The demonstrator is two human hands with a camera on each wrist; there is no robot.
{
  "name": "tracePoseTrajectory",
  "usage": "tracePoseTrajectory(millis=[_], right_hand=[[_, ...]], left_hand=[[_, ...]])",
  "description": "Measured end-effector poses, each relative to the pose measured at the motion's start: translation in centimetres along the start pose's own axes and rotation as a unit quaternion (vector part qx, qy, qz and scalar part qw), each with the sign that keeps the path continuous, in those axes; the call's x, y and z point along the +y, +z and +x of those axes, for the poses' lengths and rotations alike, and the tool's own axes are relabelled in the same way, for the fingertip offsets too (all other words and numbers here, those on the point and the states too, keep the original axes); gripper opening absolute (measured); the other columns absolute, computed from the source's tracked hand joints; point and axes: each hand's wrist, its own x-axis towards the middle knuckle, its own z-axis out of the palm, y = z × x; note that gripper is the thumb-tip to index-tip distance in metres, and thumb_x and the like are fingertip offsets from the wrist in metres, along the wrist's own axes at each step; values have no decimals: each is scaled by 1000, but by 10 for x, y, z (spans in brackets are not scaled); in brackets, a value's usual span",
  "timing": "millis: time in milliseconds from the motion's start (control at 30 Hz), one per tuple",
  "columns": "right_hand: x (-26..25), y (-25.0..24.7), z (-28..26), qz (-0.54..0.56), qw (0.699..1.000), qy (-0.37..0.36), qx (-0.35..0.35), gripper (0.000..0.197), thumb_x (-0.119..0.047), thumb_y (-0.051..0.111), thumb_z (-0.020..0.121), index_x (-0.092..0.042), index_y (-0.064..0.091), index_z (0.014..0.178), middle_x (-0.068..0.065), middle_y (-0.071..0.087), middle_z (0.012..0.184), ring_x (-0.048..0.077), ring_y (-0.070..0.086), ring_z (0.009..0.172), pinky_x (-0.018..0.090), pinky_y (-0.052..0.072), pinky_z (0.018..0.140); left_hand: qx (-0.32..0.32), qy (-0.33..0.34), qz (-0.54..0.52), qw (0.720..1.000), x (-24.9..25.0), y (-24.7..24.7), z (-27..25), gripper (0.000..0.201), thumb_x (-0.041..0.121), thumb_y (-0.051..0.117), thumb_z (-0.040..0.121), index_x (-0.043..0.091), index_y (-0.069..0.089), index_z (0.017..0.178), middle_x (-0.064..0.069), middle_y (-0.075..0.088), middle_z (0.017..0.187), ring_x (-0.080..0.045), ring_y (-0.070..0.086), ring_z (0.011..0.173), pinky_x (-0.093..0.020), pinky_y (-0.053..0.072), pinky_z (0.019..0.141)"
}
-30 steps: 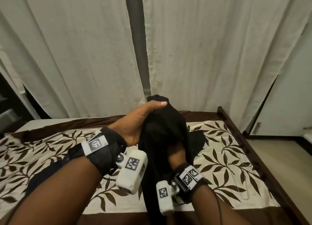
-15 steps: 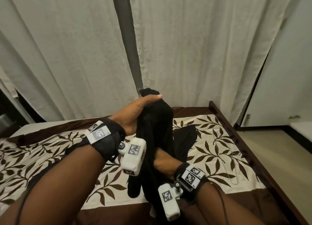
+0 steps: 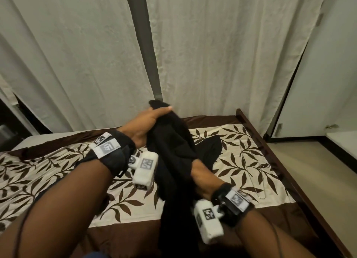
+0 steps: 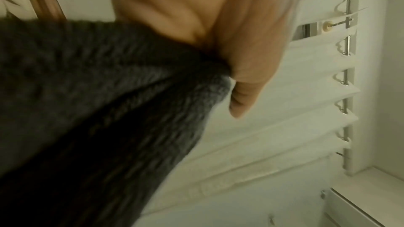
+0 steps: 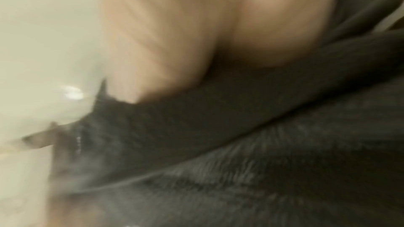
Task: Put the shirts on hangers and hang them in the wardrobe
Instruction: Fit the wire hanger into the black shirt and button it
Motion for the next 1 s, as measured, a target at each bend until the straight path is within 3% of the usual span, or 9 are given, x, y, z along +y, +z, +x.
tracePoseTrajectory(millis=[133,200,300,367,433,533,633,800,1000], right_hand=[[-12,-50,-42,198,957,-133,165,25,-10,51,98,-8,65,118,9,72,113,19,69,105,33,52,92],[-6,-66,-60,262,936,-178,154,29,-17,68,86,-8,65,114,9,71,112,16,68,98,31,55,90],[7,-71,-84,34,996,-71,-28,37,-24,89,66,-6,62,84,14,64,86,16,62,73,27,54,72],[9,-66,-88,-223,966,-34,-124,25,-21,85,76,-7,65,80,5,65,77,13,60,71,24,50,70],[-2,-65,-77,-284,955,-75,-46,9,-15,78,85,-11,70,87,-3,70,83,7,64,75,24,51,74],[-51,-60,-48,-276,932,-211,104,37,-19,65,94,-35,59,127,-26,62,120,-10,54,114,18,48,98],[-95,-49,-7,-361,884,-289,62,58,-32,68,93,-46,39,142,-20,40,149,2,33,137,19,31,108],[-84,-49,45,-392,903,-177,-10,29,-22,72,90,-16,65,118,2,69,113,15,65,106,47,51,97],[-66,-81,34,-299,939,-171,19,15,-14,60,98,-10,73,102,4,75,94,12,70,85,30,54,81]], left_hand=[[135,3,-24,991,-10,-49,23,32,23,65,93,4,64,119,-19,70,114,-26,70,89,-33,57,71],[168,6,-34,985,-10,-61,29,29,19,63,93,3,64,117,-19,69,115,-27,69,91,-34,56,74],[163,41,-36,985,1,-60,32,20,18,66,91,5,64,106,-20,67,101,-27,69,82,-35,56,73],[112,63,-5,992,14,-50,26,22,19,69,89,6,64,105,-17,66,92,-29,68,77,-36,58,70],[25,90,131,987,34,-37,11,21,21,72,88,5,66,101,-11,72,87,-26,71,79,-34,58,69],[-117,110,404,901,71,-10,-27,9,22,73,88,17,71,81,3,73,68,-10,71,63,-20,51,54],[-148,156,516,829,103,7,-50,28,29,75,85,25,71,58,6,65,54,-6,62,49,-15,43,44],[-28,239,479,844,136,-20,-70,27,39,76,70,16,76,84,0,74,70,-13,71,60,-21,55,50],[137,261,443,847,123,-107,-55,15,21,76,83,24,74,98,15,72,66,4,67,60,-8,52,55]])
